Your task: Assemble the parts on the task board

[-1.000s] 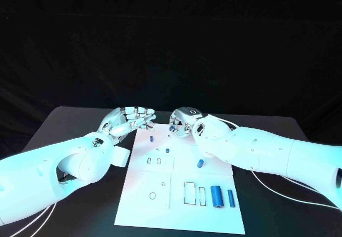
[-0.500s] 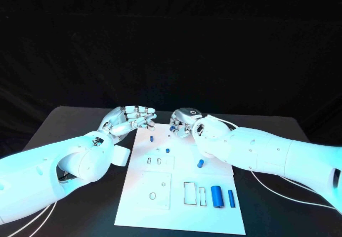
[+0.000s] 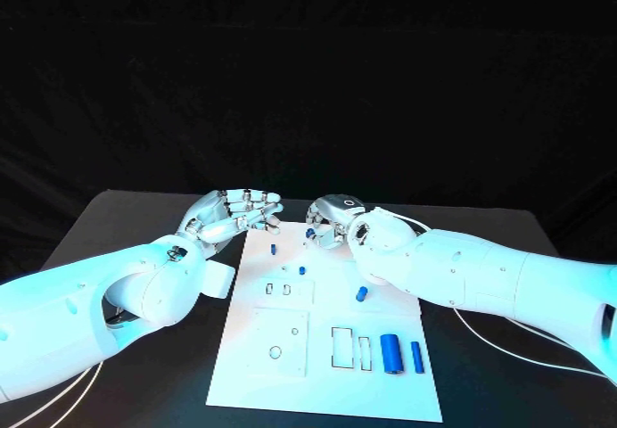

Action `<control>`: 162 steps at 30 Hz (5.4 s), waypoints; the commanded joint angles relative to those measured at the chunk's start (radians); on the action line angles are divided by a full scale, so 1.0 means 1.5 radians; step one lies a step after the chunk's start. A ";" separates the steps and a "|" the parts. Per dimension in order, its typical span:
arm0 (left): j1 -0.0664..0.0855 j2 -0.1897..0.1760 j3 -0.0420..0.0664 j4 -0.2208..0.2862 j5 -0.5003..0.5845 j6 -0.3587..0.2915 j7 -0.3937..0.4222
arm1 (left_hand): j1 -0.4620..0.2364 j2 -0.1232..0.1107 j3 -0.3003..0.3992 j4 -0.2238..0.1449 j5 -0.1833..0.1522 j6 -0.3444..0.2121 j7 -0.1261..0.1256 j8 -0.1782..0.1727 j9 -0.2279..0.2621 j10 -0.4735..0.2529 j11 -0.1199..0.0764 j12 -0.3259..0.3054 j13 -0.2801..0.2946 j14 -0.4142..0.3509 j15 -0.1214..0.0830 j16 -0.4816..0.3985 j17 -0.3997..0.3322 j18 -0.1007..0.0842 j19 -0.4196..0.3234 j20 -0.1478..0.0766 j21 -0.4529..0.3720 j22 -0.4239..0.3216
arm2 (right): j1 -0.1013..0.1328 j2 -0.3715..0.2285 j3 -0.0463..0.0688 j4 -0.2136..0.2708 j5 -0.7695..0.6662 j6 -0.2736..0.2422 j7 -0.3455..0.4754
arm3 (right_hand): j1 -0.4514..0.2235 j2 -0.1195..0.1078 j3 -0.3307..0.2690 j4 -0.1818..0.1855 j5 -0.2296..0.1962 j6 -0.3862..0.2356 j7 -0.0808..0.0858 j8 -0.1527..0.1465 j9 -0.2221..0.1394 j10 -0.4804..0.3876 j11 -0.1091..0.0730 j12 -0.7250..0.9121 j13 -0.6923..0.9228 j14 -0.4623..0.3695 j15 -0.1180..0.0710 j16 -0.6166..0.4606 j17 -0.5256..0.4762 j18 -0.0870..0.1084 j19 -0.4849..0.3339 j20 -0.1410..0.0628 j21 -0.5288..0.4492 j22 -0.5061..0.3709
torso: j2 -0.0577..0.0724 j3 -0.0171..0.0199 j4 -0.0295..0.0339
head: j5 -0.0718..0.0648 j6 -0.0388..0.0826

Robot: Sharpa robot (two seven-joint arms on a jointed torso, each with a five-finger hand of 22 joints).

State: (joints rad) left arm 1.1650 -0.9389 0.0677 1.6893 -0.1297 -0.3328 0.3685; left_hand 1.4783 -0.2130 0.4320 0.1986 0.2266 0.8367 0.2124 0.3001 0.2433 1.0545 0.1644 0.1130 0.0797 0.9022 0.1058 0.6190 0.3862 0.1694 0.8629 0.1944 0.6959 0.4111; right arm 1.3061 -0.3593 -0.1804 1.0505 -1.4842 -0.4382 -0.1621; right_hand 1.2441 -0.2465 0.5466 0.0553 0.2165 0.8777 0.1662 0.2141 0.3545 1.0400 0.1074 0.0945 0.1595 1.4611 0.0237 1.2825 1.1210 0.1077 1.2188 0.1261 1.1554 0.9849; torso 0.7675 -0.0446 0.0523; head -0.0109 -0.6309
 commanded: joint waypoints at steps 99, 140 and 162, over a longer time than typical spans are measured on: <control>0.001 -0.011 0.000 -0.008 -0.002 0.029 -0.005 | 0.003 0.006 0.001 -0.005 -0.003 -0.005 0.012 -0.002 0.002 -0.004 0.003 -0.004 0.001 0.000 0.003 -0.006 0.003 0.005 -0.010 0.001 0.011 0.006 | 0.006 -0.199 0.006 0.105 0.086 0.043 0.029 | 0.118 0.034 0.026 0.028 0.006 0.042 -0.015 0.062 0.042 0.211 -0.032 0.844 0.752 0.065 -0.022 0.179 0.265 -0.034 0.137 -0.018 0.158 0.254 | -0.005 0.0044 -0.0098 | -0.001 -0.003; 0.001 0.005 0.000 -0.013 -0.002 0.033 -0.008 | -0.001 0.008 0.000 -0.003 -0.003 -0.005 0.012 -0.002 0.002 -0.004 0.003 -0.004 0.002 0.001 0.004 -0.007 0.004 0.005 -0.013 0.002 0.014 0.008 | 0.002 -0.050 0.006 0.133 0.006 0.011 -0.001 | 0.072 0.021 0.041 0.020 0.004 0.036 -0.017 0.069 0.046 0.221 -0.034 0.848 0.760 0.065 -0.025 0.178 0.264 -0.035 0.140 -0.021 0.160 0.260 | -0.004 0.0028 -0.0081 | 0.001 0.000; 0.001 0.009 0.000 -0.016 -0.002 0.034 -0.010 | -0.001 0.008 0.000 -0.003 -0.003 -0.005 0.012 -0.002 0.002 -0.004 0.003 -0.004 0.002 0.000 0.004 -0.007 0.004 0.005 -0.014 0.002 0.014 0.009 | -0.012 -0.018 0.004 0.089 -0.007 0.026 -0.026 | 0.058 0.018 0.042 0.019 0.004 0.022 -0.013 0.063 0.044 0.212 -0.031 0.840 0.751 0.064 -0.023 0.177 0.261 -0.033 0.135 -0.020 0.153 0.254 | -0.004 0.0044 -0.0106 | 0.002 -0.001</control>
State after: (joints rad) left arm 1.1655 -0.9273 0.0672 1.6631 -0.1303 -0.2989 0.3503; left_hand 1.4783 -0.2130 0.4349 0.1958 0.2266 0.8367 0.2125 0.3001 0.2454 1.0508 0.1681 0.1130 0.0809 0.9023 0.1057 0.6115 0.3906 0.1693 0.8520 0.1981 0.7108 0.4231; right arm 1.2897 -0.3872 -0.1737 1.1870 -1.4731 -0.4147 -0.1826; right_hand 1.3367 -0.2212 0.6032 0.0826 0.2219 0.9144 0.1364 0.2706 0.3926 1.3638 0.0581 1.3580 1.2888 1.4665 -0.0039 1.5475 1.3077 0.0680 1.4272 0.0967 1.3899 1.3078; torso 0.7611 -0.0383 0.0369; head -0.0083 -0.6338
